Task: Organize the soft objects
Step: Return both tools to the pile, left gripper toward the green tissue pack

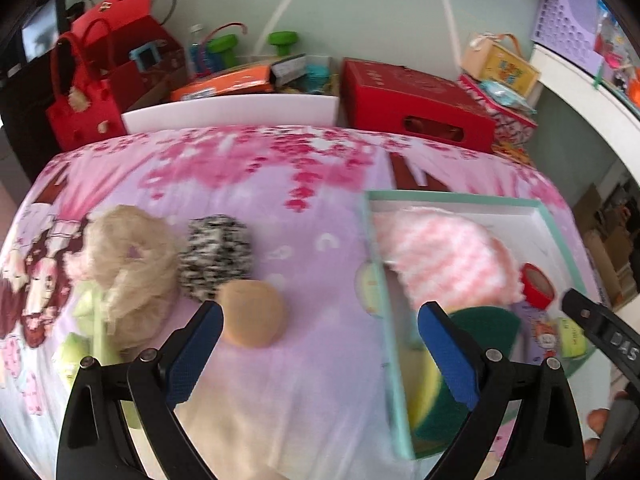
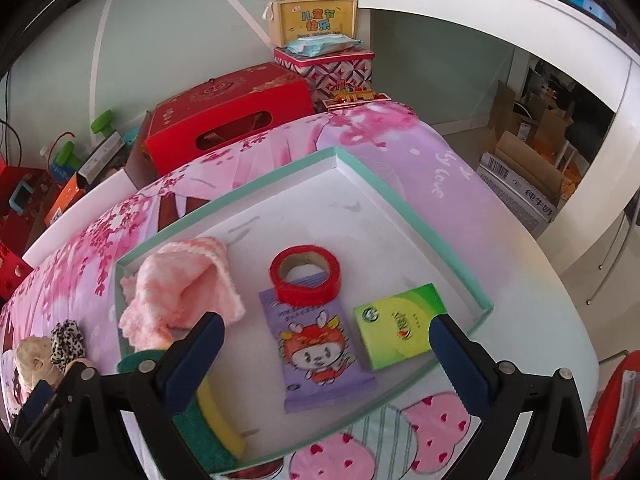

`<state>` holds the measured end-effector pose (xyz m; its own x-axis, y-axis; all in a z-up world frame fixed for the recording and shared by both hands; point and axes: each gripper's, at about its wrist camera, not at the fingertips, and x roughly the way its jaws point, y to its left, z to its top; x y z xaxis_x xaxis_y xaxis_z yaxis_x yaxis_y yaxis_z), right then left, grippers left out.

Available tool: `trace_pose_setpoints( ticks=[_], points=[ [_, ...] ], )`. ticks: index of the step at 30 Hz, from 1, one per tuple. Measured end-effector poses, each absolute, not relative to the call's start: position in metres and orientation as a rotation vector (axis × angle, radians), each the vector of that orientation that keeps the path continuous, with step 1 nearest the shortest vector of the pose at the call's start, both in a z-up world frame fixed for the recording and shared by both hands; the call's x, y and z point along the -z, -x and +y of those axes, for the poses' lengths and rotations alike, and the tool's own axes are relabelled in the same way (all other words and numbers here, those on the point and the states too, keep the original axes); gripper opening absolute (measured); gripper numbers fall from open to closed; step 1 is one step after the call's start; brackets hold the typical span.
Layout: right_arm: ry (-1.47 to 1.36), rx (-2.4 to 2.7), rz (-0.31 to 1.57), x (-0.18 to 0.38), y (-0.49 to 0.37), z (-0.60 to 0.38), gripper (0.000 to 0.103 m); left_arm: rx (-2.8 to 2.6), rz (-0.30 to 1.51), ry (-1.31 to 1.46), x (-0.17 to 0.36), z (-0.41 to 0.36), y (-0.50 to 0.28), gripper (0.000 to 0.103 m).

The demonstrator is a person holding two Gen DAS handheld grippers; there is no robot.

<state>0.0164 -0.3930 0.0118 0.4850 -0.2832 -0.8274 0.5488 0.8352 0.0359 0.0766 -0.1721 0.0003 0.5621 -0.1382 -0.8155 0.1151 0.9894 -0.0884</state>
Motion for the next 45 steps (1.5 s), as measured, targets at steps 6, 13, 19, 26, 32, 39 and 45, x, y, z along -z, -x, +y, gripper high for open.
trace_pose_setpoints(
  ticks=[6,13,19,26,32,39,45],
  points=[
    [-0.301,0.449,0.936,-0.017,-0.02,-0.365,0.103,0.051,0.986,0.054,-0.003,-0.131,-0.081,0.098],
    [-0.227,0.357,0.93,-0.022,-0.03,-0.322,0.103,-0.074,0.978,0.103,-0.013,-0.079,-0.083,0.098],
    [-0.195,0.275,0.937,-0.02,-0.037,-0.287,0.103,-0.173,0.984,0.154,-0.016,-0.025,-0.082,0.098],
    [-0.144,0.18,0.949,-0.015,-0.047,-0.24,0.103,-0.253,1.002,0.229,-0.011,0.028,-0.078,0.098],
    [-0.079,0.077,0.949,-0.012,-0.051,-0.189,0.103,-0.304,0.978,0.296,-0.009,0.057,-0.069,0.098],
    [-0.033,-0.049,0.967,-0.005,-0.057,-0.134,0.103,-0.313,0.995,0.331,0.002,0.076,-0.059,0.098],
    [-0.045,-0.145,1.022,0.013,-0.063,-0.102,0.103,-0.323,1.038,0.346,0.015,0.086,-0.051,0.098]
  ],
)
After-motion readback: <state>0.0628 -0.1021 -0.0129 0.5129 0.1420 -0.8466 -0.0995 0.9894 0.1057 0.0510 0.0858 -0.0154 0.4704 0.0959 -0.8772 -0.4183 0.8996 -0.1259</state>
